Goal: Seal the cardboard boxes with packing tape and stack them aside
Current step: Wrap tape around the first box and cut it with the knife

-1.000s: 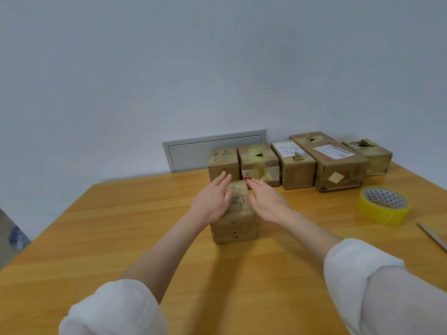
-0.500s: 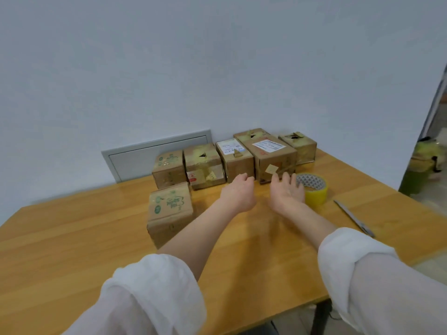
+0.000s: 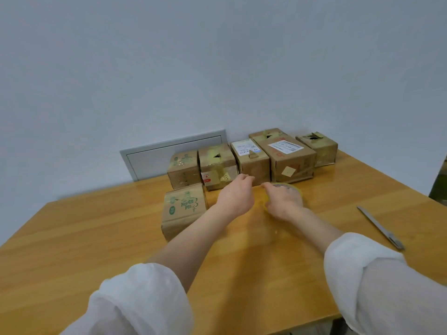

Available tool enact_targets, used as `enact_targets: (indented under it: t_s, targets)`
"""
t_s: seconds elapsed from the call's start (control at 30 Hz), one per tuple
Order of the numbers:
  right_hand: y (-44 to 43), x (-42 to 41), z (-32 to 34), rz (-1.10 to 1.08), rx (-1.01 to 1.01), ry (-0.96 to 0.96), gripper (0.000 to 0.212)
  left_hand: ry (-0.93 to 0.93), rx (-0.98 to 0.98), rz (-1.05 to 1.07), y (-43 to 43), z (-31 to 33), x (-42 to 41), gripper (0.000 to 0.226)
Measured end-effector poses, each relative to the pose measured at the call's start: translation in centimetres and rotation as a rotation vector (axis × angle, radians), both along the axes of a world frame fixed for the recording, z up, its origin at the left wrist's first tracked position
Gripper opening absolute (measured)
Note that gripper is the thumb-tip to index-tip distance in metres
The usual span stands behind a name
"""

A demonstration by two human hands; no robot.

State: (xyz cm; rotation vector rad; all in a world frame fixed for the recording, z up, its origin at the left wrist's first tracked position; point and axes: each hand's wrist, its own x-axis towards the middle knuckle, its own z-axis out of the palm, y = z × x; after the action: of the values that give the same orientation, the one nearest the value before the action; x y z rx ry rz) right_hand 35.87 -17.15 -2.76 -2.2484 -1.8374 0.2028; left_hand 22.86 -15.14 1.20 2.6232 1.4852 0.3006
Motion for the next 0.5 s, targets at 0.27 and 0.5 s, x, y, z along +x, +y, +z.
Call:
enact_targets:
  t_s: [0.27,0.5]
  targets:
    - [1.2,-6.0,7.3,0.322,0.217,0.835,0.047,-0.43,0.052,0.164,1.6,5.1,-7.3,0.045]
    - [1.3,-10.0,8.2,0.437,0.211,0.965,0.023,-0.602,-0.005,0.113,0.7,5.3,-12.8,0.036]
